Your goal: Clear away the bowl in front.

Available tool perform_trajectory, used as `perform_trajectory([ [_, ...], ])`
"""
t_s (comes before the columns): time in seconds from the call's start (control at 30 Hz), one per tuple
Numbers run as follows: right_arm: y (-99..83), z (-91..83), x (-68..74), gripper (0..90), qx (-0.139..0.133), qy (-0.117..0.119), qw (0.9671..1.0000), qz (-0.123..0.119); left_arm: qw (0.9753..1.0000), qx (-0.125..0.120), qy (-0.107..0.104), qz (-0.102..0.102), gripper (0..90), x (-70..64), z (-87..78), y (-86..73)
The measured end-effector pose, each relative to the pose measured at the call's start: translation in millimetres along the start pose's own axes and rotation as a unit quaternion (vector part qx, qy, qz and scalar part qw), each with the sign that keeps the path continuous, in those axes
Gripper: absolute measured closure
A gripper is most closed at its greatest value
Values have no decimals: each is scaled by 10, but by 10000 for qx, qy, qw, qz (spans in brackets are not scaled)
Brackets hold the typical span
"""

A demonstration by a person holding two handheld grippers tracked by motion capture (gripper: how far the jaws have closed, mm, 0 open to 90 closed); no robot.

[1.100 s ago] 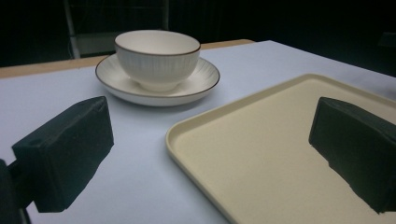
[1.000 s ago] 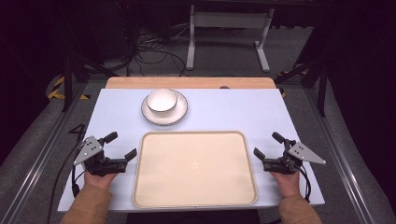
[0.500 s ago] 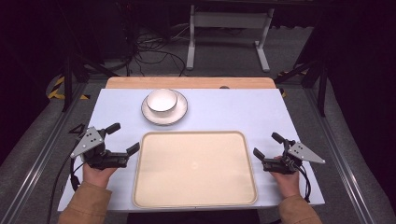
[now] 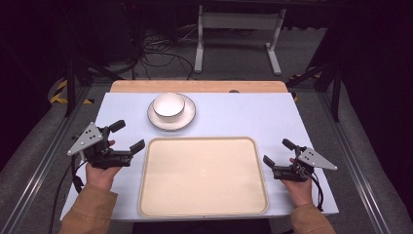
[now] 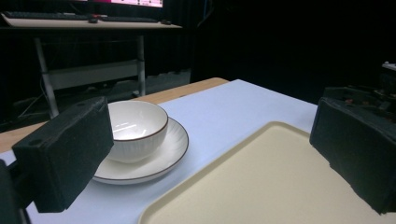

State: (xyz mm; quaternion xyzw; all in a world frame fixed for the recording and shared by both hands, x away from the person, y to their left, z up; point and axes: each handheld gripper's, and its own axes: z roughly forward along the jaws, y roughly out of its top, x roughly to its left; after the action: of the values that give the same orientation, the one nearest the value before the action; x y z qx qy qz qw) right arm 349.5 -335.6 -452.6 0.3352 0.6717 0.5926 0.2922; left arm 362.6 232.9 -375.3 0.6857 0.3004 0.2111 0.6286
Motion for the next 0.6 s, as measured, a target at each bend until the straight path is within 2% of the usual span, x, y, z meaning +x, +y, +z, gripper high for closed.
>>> perform_trajectory([
  [0.17, 0, -4, -4, 1, -23, 37, 9999, 116, 9998, 201, 16, -91, 2, 113, 113, 15],
  [0.3, 0, -2, -3, 1, -25, 47, 9999, 127, 9995, 207, 201, -160, 9, 215, 200, 34],
  [0.47, -1, 0, -13, 1, -8, 69, 9999, 111, 9995, 80, 108, -299, 29, 328, 264, 71],
  [0.6, -2, 1, -12, 1, 5, 74, 9999, 133, 9996, 127, 100, -233, 26, 373, 326, 118],
])
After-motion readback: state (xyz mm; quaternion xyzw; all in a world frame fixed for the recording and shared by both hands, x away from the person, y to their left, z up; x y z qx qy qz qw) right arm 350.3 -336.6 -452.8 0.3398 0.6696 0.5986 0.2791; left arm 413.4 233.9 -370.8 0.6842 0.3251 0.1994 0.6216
